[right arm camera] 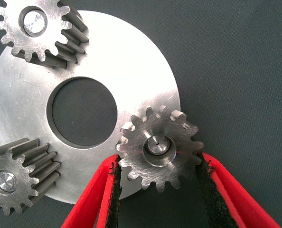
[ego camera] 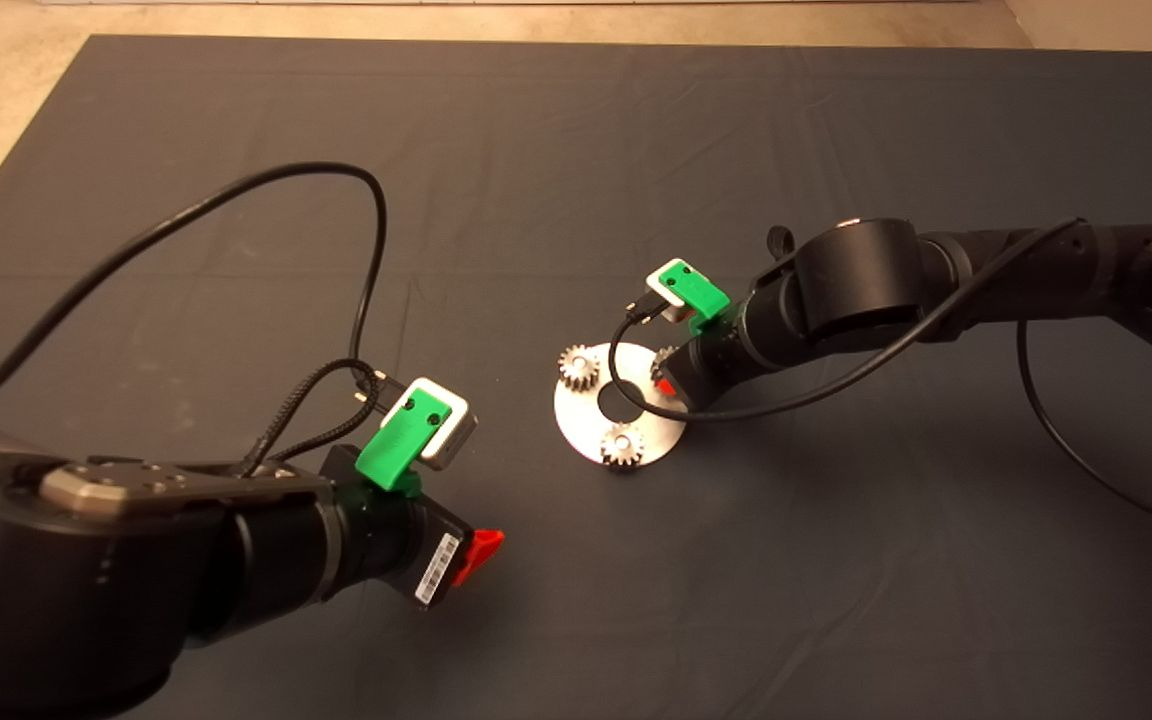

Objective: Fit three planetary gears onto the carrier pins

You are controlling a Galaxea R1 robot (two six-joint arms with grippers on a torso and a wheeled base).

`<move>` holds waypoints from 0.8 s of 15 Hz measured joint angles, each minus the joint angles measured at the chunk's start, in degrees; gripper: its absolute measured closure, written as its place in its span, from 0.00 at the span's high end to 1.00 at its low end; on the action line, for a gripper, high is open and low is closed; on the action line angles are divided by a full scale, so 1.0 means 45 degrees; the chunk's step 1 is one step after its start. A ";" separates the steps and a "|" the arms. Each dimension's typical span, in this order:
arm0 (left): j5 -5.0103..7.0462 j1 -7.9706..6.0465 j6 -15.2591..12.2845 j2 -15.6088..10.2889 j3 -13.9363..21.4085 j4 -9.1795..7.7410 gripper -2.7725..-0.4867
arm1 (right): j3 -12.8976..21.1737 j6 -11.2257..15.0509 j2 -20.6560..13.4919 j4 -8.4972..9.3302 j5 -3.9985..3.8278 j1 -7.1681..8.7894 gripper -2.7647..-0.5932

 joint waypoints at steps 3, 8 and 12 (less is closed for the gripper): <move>0.0000 0.0000 0.0000 0.0000 0.0000 0.0000 0.76 | 0.0000 0.0005 -0.0005 0.0002 0.0006 0.0003 0.22; 0.0000 0.0000 0.0003 -0.0005 0.0000 0.0000 0.76 | 0.0000 0.0005 -0.0033 -0.0003 -0.0002 0.0009 0.38; -0.0005 0.0000 0.0008 -0.0005 0.0000 0.0000 0.76 | 0.0098 0.0011 -0.0074 -0.0003 -0.0002 0.0009 0.48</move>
